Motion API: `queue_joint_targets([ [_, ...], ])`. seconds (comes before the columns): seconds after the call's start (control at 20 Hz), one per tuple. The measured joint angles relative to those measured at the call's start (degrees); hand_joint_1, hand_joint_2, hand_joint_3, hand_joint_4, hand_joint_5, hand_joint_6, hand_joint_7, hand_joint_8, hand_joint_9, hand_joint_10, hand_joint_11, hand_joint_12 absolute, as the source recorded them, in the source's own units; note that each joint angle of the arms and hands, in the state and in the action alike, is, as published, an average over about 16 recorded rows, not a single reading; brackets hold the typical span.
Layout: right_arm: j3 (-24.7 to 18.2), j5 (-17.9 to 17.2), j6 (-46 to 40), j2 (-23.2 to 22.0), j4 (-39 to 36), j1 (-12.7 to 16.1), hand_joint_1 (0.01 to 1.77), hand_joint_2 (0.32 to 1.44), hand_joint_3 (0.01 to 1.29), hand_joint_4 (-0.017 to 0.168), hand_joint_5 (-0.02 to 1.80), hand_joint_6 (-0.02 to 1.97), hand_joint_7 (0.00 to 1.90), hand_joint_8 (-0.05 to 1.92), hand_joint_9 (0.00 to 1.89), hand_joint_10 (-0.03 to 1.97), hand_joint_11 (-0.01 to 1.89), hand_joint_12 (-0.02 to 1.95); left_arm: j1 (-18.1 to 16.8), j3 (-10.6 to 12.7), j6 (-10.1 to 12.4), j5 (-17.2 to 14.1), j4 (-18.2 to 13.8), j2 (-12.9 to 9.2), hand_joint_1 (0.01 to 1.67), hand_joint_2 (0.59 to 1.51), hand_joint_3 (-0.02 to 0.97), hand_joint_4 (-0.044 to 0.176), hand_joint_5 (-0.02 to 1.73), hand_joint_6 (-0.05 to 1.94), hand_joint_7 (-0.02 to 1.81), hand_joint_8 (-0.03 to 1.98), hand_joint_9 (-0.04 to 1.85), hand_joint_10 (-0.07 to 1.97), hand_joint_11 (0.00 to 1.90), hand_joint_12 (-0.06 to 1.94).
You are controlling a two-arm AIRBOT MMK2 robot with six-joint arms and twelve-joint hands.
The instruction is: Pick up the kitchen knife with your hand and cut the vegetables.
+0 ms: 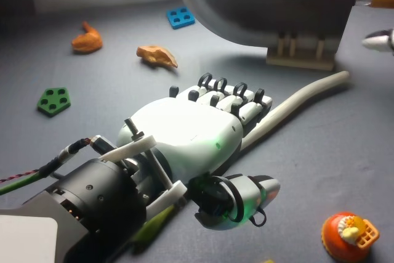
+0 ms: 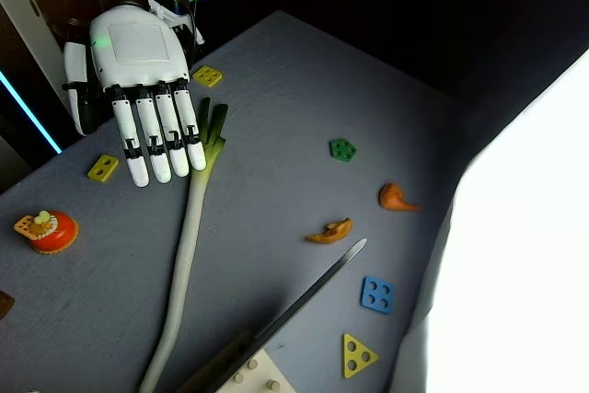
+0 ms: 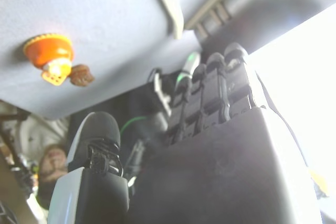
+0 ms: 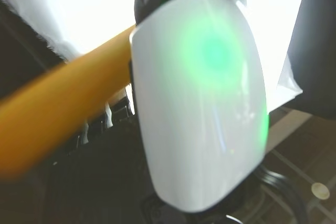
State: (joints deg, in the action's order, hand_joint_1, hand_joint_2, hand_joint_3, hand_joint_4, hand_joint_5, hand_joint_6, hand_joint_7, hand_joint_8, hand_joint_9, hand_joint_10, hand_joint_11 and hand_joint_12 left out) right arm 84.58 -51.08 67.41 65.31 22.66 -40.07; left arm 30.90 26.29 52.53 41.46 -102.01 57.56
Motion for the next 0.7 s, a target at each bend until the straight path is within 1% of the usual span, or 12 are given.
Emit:
queue_joint_targets([
  [0.2, -6.48, -1.55, 0.09, -5.38, -1.81, -1.59, 0.77, 0.77, 0.02, 0.055, 0.01, 0.04, 0.01, 0.01, 0.02, -0.01, 0.01, 0.01, -0.23, -0.02, 0.00, -0.03, 0.09, -0.23, 0.28, 1.350, 0.013, 0.001, 0.06, 0.02, 0.06, 0.01, 0.05, 0.01, 0.02, 0.02],
  [0.45, -14.19, -5.76, 0.30, -11.92, -4.08, -4.06, 0.73, 0.78, 0.02, 0.055, 0.02, 0.04, 0.02, 0.01, 0.02, -0.01, 0.01, 0.02, -0.41, -0.06, 0.01, -0.07, 0.10, -0.97, 0.33, 1.351, 0.013, 0.001, 0.09, 0.02, 0.09, 0.01, 0.07, 0.01, 0.02, 0.10],
  [0.55, -16.79, -7.68, 0.43, -14.00, -5.26, -4.79, 0.66, 0.82, 0.02, 0.050, 0.07, 0.05, 0.09, 0.03, 0.08, 0.03, 0.02, 0.11, -0.56, -0.07, 0.01, -0.11, 0.09, -1.38, 0.34, 1.350, 0.013, 0.001, 0.12, 0.02, 0.12, 0.01, 0.11, 0.01, 0.03, 0.17],
  [0.6, -17.91, -8.54, 0.53, -14.89, -5.78, -5.07, 0.63, 0.84, 0.02, 0.047, 0.12, 0.07, 0.14, 0.06, 0.12, 0.08, 0.04, 0.19, -0.68, -0.08, 0.01, -0.11, 0.07, -1.62, 0.35, 1.349, 0.012, 0.001, 0.15, 0.02, 0.16, 0.01, 0.15, 0.03, 0.03, 0.24],
  [0.7, -19.79, -9.79, 0.83, -16.43, -6.59, -5.41, 0.54, 0.89, 0.02, 0.040, 0.24, 0.13, 0.28, 0.15, 0.22, 0.25, 0.09, 0.42, -0.94, -0.07, 0.01, -0.10, 0.05, -2.11, 0.36, 1.346, 0.011, 0.001, 0.24, 0.03, 0.26, 0.02, 0.23, 0.08, 0.06, 0.44],
])
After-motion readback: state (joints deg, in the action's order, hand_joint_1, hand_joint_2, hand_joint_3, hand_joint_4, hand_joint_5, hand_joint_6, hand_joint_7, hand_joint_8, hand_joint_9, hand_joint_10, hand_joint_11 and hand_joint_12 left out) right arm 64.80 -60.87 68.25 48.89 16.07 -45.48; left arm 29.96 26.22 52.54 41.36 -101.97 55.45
